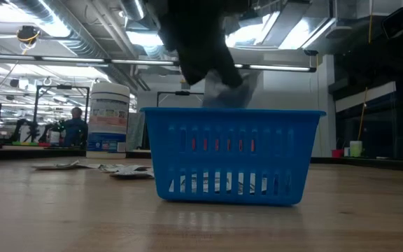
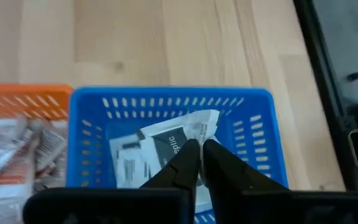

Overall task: Pick & Place First Aid Supplies
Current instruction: Put the gray towelette pack into the blue bin

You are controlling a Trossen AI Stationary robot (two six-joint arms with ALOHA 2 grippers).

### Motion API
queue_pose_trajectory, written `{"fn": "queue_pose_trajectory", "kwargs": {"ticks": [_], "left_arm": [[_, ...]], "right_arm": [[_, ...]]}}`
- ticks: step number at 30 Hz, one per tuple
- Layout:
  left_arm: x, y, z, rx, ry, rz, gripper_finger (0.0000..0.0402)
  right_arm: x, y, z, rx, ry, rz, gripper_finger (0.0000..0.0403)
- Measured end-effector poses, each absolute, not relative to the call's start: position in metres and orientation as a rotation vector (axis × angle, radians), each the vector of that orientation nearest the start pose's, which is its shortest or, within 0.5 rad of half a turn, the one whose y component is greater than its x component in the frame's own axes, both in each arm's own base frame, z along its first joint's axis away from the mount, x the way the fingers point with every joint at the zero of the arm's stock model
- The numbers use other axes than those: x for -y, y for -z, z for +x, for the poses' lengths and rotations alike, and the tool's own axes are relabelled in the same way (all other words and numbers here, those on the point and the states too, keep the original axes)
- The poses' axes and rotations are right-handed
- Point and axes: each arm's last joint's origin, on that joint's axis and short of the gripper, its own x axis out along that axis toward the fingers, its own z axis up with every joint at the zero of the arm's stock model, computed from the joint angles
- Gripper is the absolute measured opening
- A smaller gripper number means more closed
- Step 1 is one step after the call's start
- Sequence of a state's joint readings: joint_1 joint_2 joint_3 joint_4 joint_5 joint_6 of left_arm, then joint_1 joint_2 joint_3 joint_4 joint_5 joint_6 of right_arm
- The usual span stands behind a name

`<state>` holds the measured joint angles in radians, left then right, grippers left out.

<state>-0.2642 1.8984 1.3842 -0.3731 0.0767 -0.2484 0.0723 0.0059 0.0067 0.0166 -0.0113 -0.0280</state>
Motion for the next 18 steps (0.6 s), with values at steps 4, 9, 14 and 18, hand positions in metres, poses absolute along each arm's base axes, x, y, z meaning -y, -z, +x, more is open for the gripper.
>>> {"fn": "queue_pose_trajectory", "kwargs": {"ticks": [4,9,14,18], "left_arm": [[0.115,-0.205,0.394,-0.938,0.234,-0.122,0.0039],[0.120,-0.205,0.392,-0.933,0.242,-0.090,0.0070],[0.120,-0.206,0.392,-0.926,0.209,-0.092,0.0106],[0.119,-0.218,0.388,-0.901,0.203,-0.108,0.0125]], "right_arm": [[-0.007,-0.167,0.097,0.019,-0.084,-0.027,0.0195],[-0.007,-0.167,0.097,0.018,-0.083,-0.028,0.0195],[-0.007,-0.167,0.097,0.018,-0.084,-0.028,0.0195],[-0.007,-0.167,0.097,0.018,-0.083,-0.028,0.0195]]}}
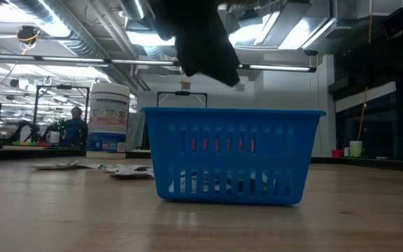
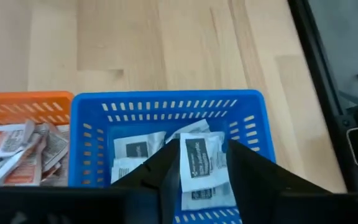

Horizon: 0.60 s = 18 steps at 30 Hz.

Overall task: Pick & Place First Aid Supplies
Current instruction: Put the gray towelette pack into the blue bin

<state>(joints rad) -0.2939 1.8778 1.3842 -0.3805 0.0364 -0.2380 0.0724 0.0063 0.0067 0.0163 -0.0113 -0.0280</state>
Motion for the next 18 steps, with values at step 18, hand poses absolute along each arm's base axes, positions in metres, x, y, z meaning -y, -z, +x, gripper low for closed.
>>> {"fn": "queue_pose_trajectory", "kwargs": {"ticks": [18], "left_arm": [[0.096,-0.259,0.330,-1.032,-0.016,-0.058,0.0116]], "right_arm": [[-0.007,-0.167,0.097,0.018,-0.084,-0.028,0.0195]]}}
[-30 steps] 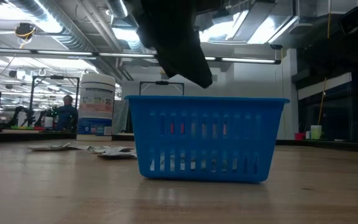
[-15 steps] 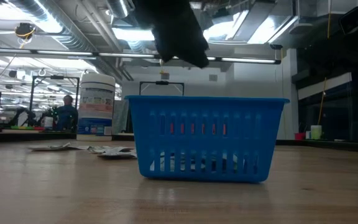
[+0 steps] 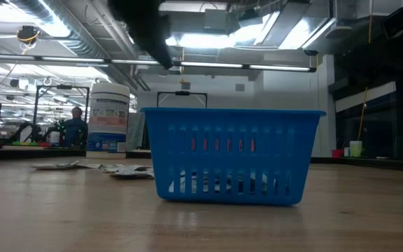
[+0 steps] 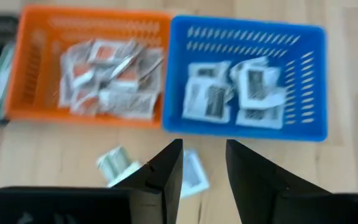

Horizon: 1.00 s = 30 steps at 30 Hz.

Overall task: Pick & Place First Aid Supplies
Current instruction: Put the gray towelette pack into the blue bin

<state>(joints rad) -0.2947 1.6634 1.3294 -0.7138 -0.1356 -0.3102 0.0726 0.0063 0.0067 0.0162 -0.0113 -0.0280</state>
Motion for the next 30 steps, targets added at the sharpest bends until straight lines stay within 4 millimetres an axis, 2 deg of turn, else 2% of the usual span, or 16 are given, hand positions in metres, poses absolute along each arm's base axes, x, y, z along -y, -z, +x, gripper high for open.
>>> {"fn": "queue_pose_trajectory", "kwargs": {"ticks": [7,14,25,30], "left_arm": [[0.088,-0.248,0.305,-1.102,-0.134,-0.145,0.0114],[0.080,-0.228,0.281,-1.171,-0.253,-0.261,0.0114],[0.067,-0.186,0.238,-1.317,-0.396,-0.297,0.0114],[0.064,-0.174,0.226,-1.358,-0.395,-0.260,0.0114]], "right_arm": [[-0.007,-0.167,0.097,0.018,-0.083,-0.027,0.0195],[-0.007,-0.167,0.097,0.018,-0.084,-0.028,0.0195],[-0.007,-0.167,0.097,0.018,-0.083,-0.028,0.0195],[-0.007,-0.167,0.097,0.018,-0.083,-0.028,0.0195]]}}
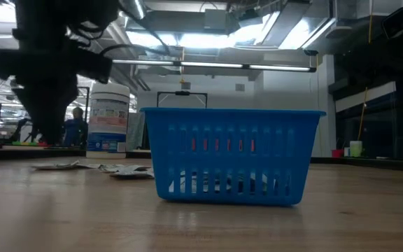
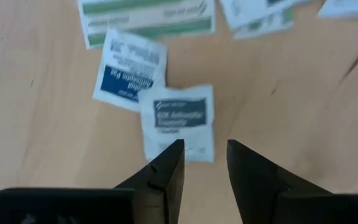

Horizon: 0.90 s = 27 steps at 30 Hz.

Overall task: Pick & Place First Aid Supplies
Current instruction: Put the gray towelette pack into the blue bin

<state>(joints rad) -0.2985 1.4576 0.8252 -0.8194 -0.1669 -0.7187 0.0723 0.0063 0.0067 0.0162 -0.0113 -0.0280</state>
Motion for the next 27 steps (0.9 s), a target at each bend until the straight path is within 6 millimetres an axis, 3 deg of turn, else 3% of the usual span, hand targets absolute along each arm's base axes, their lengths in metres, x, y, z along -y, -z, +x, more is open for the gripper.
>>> {"fn": "queue_pose_trajectory", "kwargs": {"ticks": [17,27], "left_arm": [[0.048,-0.155,0.223,-1.360,-0.323,-0.215,0.0117],[0.042,-0.155,0.225,-1.377,-0.304,-0.271,0.0170]], "right_arm": [[-0.007,-0.167,0.097,0.018,-0.084,-0.028,0.0195],[-0.007,-0.167,0.097,0.018,-0.083,-0.028,0.0195]]}}
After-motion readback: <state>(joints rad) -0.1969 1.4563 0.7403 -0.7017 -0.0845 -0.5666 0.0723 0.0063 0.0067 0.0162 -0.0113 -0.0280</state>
